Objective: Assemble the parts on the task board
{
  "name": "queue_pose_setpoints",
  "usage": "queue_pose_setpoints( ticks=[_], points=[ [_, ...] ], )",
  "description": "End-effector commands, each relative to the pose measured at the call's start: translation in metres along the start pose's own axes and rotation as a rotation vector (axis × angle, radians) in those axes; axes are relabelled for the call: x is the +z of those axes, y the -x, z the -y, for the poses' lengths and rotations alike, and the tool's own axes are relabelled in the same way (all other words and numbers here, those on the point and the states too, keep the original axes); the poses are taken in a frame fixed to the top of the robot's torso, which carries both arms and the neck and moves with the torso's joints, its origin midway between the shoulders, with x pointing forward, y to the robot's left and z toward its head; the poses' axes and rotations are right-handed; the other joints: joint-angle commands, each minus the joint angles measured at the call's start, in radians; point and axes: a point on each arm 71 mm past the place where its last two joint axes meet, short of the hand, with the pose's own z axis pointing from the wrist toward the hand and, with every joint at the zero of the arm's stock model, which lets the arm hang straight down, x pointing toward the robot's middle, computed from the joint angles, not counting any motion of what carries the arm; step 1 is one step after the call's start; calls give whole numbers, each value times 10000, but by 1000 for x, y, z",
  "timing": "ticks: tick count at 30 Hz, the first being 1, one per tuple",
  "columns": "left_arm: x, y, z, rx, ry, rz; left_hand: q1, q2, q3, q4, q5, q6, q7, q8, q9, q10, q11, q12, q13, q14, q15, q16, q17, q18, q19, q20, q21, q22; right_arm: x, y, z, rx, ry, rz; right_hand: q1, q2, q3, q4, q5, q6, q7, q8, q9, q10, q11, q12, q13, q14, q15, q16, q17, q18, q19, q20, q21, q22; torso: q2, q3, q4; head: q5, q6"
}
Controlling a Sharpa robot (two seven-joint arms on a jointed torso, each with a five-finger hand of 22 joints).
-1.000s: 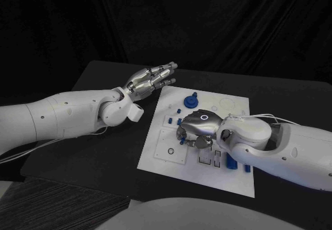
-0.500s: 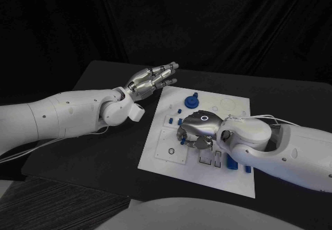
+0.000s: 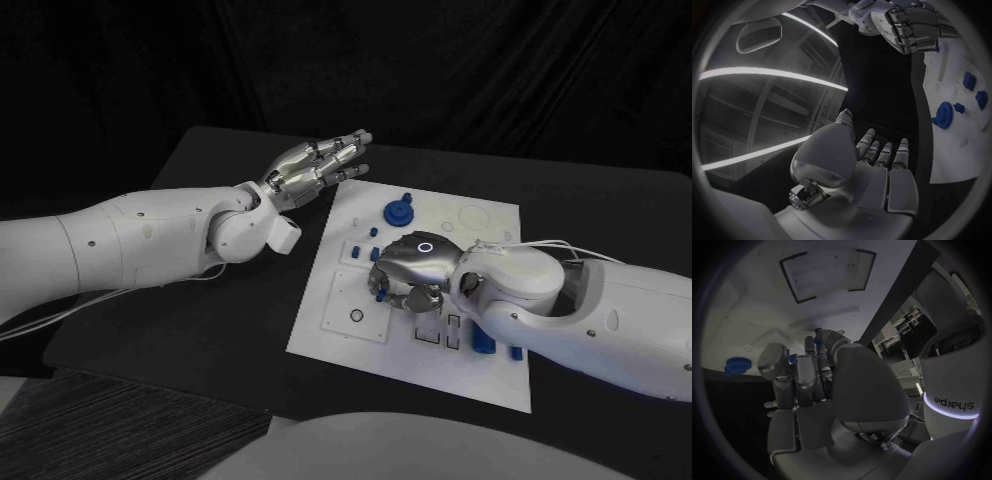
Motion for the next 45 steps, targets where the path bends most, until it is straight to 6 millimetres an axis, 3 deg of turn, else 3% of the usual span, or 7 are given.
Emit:
queue_pose_setpoints(
  ticks=[1,10,15,23,28,35,45],
  points=[
    [1,-2,2,-177,-341,-108,-13,90,25,35,52,84,26,59,16,-13,95,40,11,8,64,-16,-7,107,9,44,24,19,0,-3,0,-54,-227,-255,70,-12,21,-53,7,-97,19,-81,-26,-72,55,-81,-1,-41,74,-65,-27,202,-83,-5,-85,1228,4,7,-1,-22,-1],
    [1,-2,1,-198,-320,-129,-3,102,30,34,63,99,30,65,18,-14,101,39,11,9,71,-15,-7,107,14,47,26,24,1,-4,-1,-38,-195,-306,-181,-86,8,-34,-668,-807,18,-622,-298,-627,125,-217,17,-203,80,-168,-200,260,-279,28,-365,1147,10,6,-22,8,-1],
    [0,-2,1,-192,-311,-117,3,109,33,34,71,117,34,70,20,-16,104,38,10,7,74,-16,-7,107,23,50,31,44,1,-5,-1,-31,-165,-337,-383,-183,-82,53,-1355,-1324,-224,-846,-511,-1099,197,-290,37,-295,48,-223,-299,295,-379,19,-538,1100,16,0,-14,-1,-1],
    [0,-2,1,-182,-311,-105,16,124,38,34,83,152,43,83,25,-17,116,38,10,-3,61,-24,-13,107,19,50,29,20,0,-5,-1,-22,-116,-338,-592,-210,-457,228,-2282,-2238,-456,-834,-954,-1760,289,-113,194,-444,101,-310,-468,328,-507,67,-862,1031,28,7,-5,-19,-1],
    [0,-2,1,-193,-303,-122,16,124,38,34,83,152,43,83,25,-17,116,38,10,-3,61,-24,-13,107,19,50,29,20,-1,-5,1,-11,-162,-211,-540,-140,-864,318,-2514,-2764,-606,-801,-1291,-2327,343,21,289,-536,141,-372,-590,358,-575,92,-1114,987,22,9,2,-16,-1],
    [0,-1,1,-185,-276,-107,30,135,42,31,98,181,56,94,29,-15,135,40,11,-4,43,-24,-13,108,22,48,29,17,-6,-4,6,15,-284,112,-430,-58,-1344,445,-2671,-2960,-655,-800,-1566,-3202,442,-42,188,-701,201,-494,-811,403,-705,162,-1500,917,18,3,-13,-14,-1],
    [1,-1,0,-186,-262,-114,43,138,42,27,107,211,69,105,33,-20,149,38,10,-5,30,-25,-13,108,24,44,30,16,-13,-4,10,31,-404,189,-463,64,-1731,722,-2797,-2762,-530,-679,-1732,-2740,408,536,285,-683,225,-436,-774,403,-650,191,-1543,938,8,12,0,-41,-1]
  ],
)
